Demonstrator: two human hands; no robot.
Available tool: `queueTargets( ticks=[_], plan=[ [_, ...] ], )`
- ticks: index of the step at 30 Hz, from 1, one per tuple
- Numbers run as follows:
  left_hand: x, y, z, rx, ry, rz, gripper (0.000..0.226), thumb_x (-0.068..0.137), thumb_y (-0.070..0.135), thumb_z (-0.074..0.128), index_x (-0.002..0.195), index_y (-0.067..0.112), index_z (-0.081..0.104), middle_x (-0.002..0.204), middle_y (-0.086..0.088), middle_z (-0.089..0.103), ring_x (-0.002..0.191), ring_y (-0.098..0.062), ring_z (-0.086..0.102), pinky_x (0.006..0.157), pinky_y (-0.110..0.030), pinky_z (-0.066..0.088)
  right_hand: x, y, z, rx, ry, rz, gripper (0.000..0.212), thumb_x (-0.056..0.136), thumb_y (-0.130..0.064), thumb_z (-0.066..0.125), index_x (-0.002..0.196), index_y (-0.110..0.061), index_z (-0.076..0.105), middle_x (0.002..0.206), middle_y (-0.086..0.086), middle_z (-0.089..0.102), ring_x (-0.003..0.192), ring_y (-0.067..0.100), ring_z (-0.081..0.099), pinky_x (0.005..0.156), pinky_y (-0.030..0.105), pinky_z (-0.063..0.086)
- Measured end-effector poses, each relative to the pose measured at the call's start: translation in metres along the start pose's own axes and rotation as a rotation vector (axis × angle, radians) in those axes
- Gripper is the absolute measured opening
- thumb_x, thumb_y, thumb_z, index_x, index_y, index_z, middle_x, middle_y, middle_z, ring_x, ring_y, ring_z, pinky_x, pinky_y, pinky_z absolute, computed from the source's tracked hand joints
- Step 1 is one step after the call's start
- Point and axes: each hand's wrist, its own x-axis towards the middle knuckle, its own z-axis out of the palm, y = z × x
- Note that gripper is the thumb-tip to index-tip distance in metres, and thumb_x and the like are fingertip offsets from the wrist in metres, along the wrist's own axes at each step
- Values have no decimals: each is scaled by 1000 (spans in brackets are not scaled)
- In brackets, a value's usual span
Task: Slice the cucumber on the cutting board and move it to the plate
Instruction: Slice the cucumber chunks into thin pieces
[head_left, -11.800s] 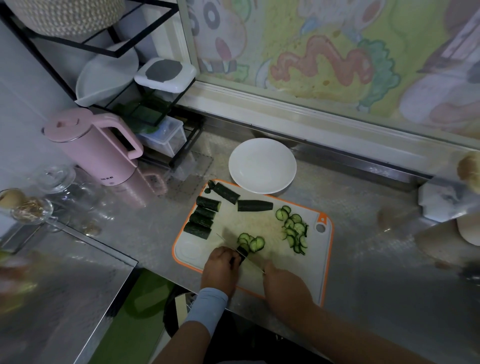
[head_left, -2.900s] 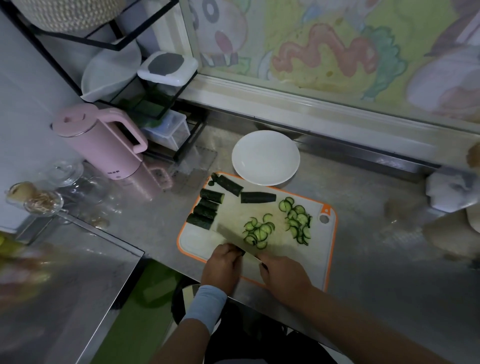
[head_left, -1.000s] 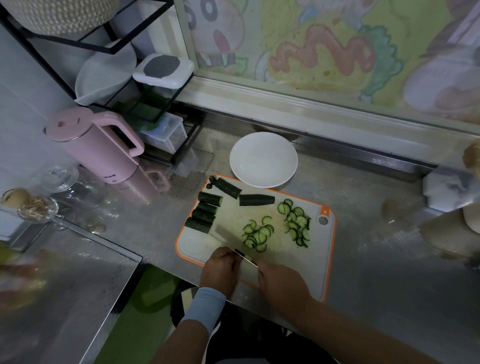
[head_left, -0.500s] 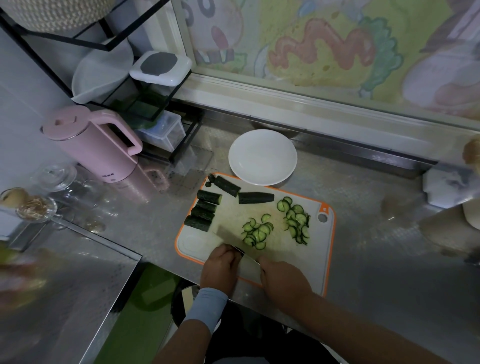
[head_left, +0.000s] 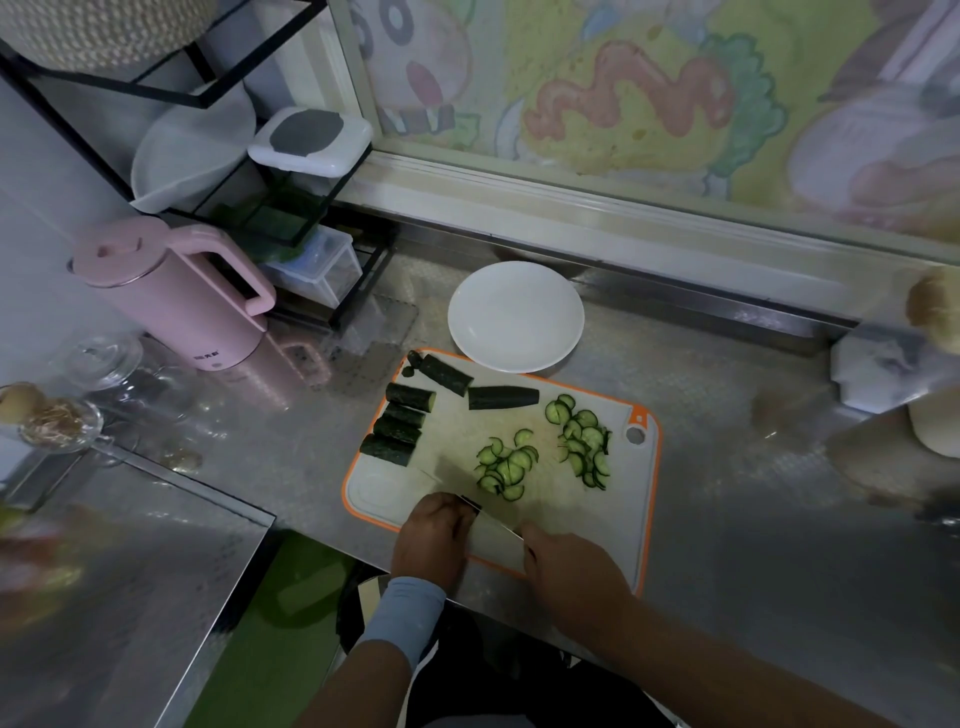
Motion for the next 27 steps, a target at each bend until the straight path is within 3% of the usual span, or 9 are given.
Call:
queueTargets(
  ticks=[8,12,18,22,25,27],
  plan=[
    [-3,4,2,-52,21,-21,33,83,30,48,75,12,74,82,-1,66,76,-19,62,64,-24,53,20,-7,10,-7,-73,32,25,97,-20,38,117,-12,52,93,12,65,86,32,61,63,37,38],
    [-6,2,5,-95,61,-24,30,86,26,50,81,10,74,89,-3,64,87,-17,57,75,-24,49,26,-12,7,-25,-69,37,22,98,-22,37,114,-14,49,93,9,64,82,28,59,59,32,30],
    [-2,1,4,-58,20,-63,11,75,18,64,72,13,73,77,-3,64,74,-20,60,64,-23,50,14,-5,7,15,4,6,23,100,-27,34,110,-16,52,85,8,63,75,28,58,57,34,29],
    [-3,0,4,-30,16,-46,21,80,25,56,74,15,73,79,-1,65,76,-18,60,67,-23,49,4,2,3,-10,49,-32,43,94,-40,24,118,-18,53,86,7,65,76,28,59,58,32,29],
    [-3,2,4,-25,16,-76,12,75,19,63,74,13,73,79,-3,64,74,-20,61,66,-22,49,2,1,2,-16,32,-54,62,83,-49,13,115,-16,54,82,7,65,73,30,59,56,32,30],
    [-3,3,4,-49,10,-92,9,74,17,65,73,12,73,79,-4,64,74,-21,61,65,-23,49,4,0,9,-13,19,-55,55,85,-47,19,105,-14,57,73,7,63,64,29,58,53,31,29]
  ],
)
